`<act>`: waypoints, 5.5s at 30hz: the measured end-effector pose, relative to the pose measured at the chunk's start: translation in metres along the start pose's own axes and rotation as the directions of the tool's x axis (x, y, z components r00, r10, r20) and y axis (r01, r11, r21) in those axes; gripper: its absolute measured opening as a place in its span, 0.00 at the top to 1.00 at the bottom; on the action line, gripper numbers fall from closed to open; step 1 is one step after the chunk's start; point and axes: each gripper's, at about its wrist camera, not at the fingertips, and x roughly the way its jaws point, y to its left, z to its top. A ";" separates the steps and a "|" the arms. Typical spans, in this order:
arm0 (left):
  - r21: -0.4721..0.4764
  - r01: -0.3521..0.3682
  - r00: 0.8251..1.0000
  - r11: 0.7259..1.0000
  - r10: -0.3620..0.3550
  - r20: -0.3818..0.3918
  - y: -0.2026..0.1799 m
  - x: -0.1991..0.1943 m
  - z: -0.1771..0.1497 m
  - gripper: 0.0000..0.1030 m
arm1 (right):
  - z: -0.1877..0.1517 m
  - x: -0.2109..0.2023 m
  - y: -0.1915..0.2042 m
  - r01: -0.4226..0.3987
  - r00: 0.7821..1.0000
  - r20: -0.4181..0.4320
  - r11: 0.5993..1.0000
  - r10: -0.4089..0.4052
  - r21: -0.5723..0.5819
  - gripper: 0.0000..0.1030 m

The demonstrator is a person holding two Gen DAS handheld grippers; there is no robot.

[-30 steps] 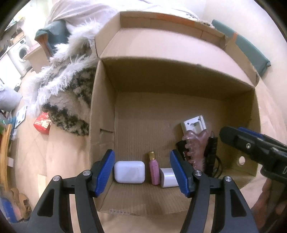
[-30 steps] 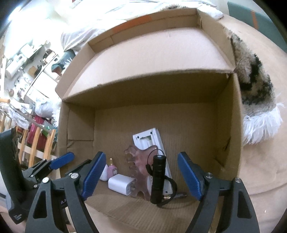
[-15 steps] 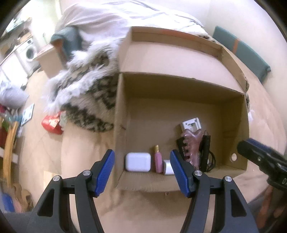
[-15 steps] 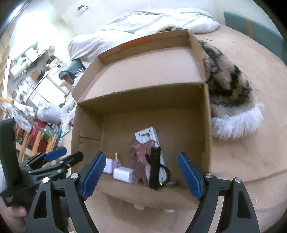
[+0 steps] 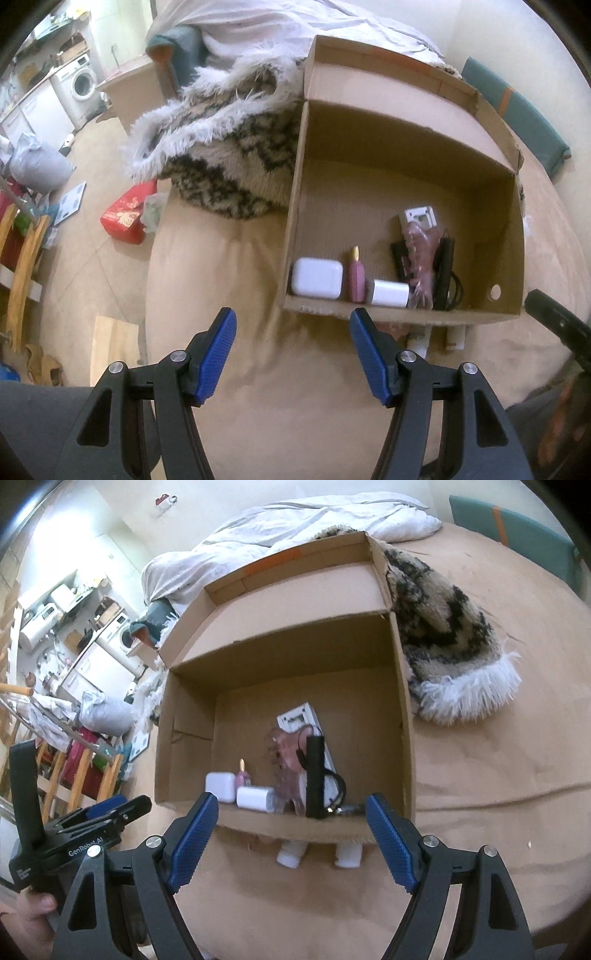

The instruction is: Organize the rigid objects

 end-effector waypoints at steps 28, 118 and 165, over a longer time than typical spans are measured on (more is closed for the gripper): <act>-0.040 0.057 0.984 0.998 -0.063 -0.165 -0.011 0.047 -0.022 0.41 | -0.025 0.112 -0.038 0.192 0.913 -0.383 0.977 -0.144 0.092 0.53; 0.030 -0.012 0.994 0.999 0.008 0.110 -0.032 -0.013 0.081 0.54 | 0.071 -0.001 0.032 0.000 1.000 0.019 0.995 0.001 -0.099 0.72; 0.104 0.054 0.998 0.993 -0.058 0.033 -0.057 0.082 0.076 0.54 | 0.077 0.122 0.009 0.091 0.984 -0.150 0.994 -0.100 -0.066 0.72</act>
